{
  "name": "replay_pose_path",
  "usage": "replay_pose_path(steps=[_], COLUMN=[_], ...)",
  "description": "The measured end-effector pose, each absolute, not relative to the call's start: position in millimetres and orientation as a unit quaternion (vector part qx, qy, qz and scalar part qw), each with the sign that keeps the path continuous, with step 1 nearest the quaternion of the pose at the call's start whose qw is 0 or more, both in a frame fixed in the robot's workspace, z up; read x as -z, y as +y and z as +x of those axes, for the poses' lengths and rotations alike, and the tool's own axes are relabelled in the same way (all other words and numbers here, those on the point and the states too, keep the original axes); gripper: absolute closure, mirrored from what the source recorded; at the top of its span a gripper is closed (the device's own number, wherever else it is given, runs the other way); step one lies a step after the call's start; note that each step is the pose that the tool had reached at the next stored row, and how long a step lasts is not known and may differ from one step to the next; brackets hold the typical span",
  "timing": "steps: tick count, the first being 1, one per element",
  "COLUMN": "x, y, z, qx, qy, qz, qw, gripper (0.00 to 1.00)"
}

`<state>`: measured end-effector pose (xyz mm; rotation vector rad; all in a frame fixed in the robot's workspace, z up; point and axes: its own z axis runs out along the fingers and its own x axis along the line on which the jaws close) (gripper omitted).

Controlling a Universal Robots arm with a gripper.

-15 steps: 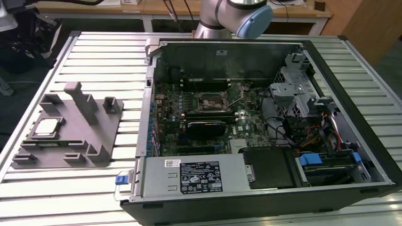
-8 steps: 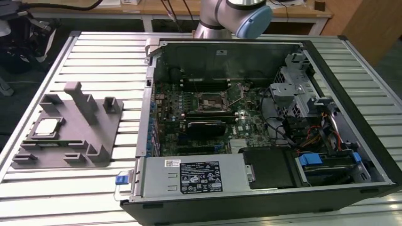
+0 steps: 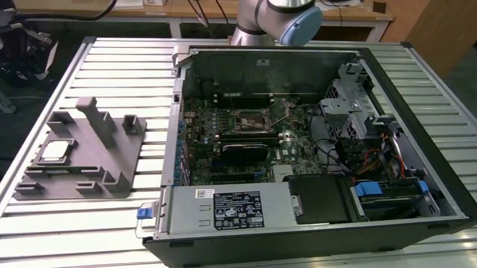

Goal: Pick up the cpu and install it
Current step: 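Reach for the cpu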

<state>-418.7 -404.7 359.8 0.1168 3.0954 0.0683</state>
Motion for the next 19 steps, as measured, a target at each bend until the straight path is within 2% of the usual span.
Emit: replay_pose_path(steps=[19], x=[-327.8], y=[-409.3], z=[-444.1], qx=[-0.022], qy=[0.999], qz=[0.038], qw=[0.022], gripper=[0.89])
